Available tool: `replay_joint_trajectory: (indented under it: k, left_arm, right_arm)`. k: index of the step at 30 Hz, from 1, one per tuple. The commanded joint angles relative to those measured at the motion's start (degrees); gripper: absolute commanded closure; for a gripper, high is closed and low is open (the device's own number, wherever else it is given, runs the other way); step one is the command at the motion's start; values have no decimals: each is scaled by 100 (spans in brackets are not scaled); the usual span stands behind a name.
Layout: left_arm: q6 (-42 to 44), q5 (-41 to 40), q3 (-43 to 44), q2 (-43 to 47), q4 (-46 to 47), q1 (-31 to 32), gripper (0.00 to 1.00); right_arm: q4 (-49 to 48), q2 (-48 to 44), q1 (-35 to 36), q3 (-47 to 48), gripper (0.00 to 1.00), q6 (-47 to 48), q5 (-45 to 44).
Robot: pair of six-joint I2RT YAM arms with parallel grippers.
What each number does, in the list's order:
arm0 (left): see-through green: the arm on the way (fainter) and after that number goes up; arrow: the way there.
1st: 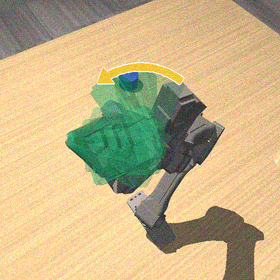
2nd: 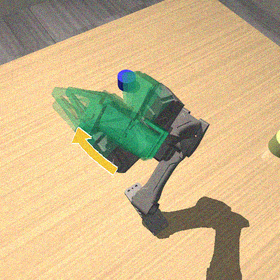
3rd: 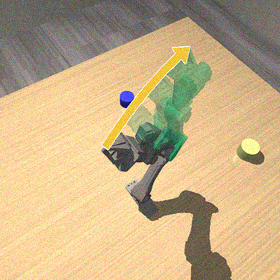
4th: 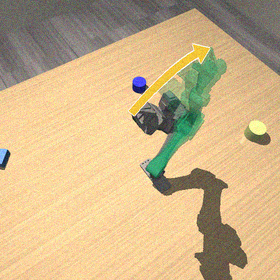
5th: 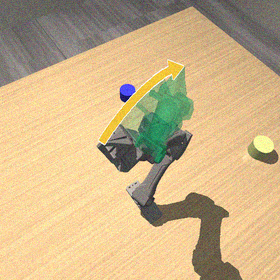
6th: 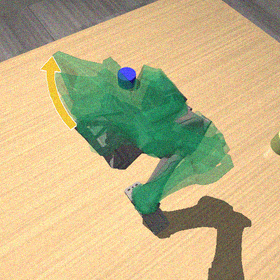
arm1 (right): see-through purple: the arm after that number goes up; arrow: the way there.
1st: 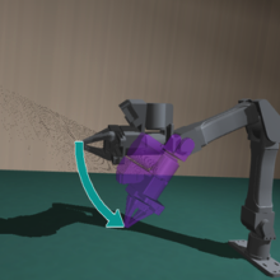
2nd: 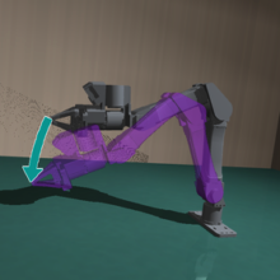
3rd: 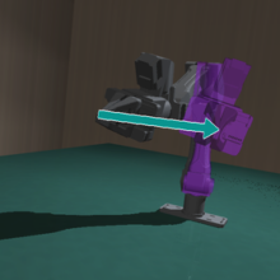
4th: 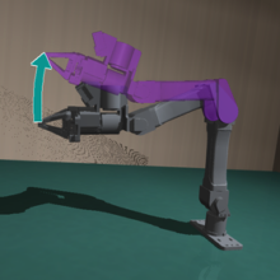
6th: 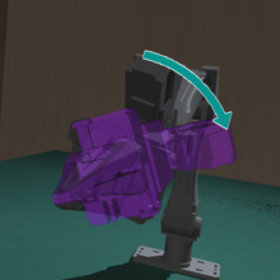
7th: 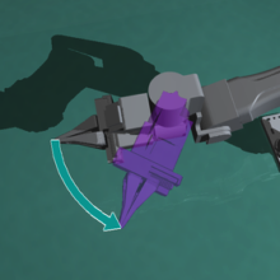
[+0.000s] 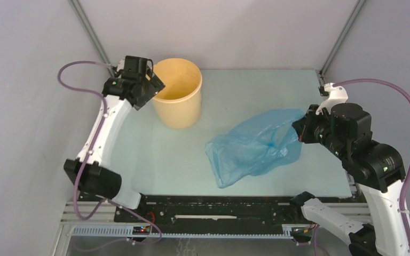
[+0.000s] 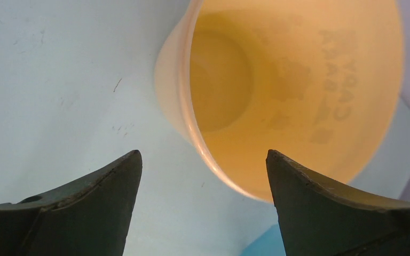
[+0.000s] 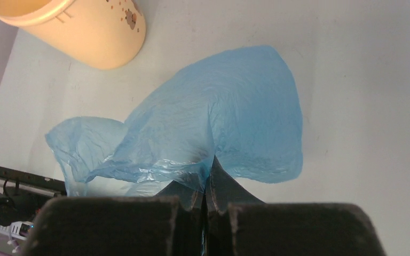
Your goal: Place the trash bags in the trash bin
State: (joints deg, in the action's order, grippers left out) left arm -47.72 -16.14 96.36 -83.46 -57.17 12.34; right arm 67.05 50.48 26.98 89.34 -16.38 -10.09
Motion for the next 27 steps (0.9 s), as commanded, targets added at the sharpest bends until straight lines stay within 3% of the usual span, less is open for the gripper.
replay_joint_trajectory:
  k: [1, 4, 11, 20, 27]
  left_arm:
    - [-230, 17, 269, -440, 38, -79, 9]
    - [-259, 48, 322, -760, 81, -117, 16]
    - [-237, 346, 263, -1065, 232, -162, 53]
    - [21, 554, -445, -427, 122, -9, 96]
    - [16, 1020, -747, 158, -175, 449, 100]
  right_arm:
    - [27, 85, -99, 276, 100, 153, -62]
    - [63, 87, -135, 389, 100, 115, -51]
    - [74, 19, -156, 466, 100, 74, -8]
    - [-9, -50, -175, 442, 100, 6, 62]
    - [-75, -70, -180, 406, 100, 20, 179]
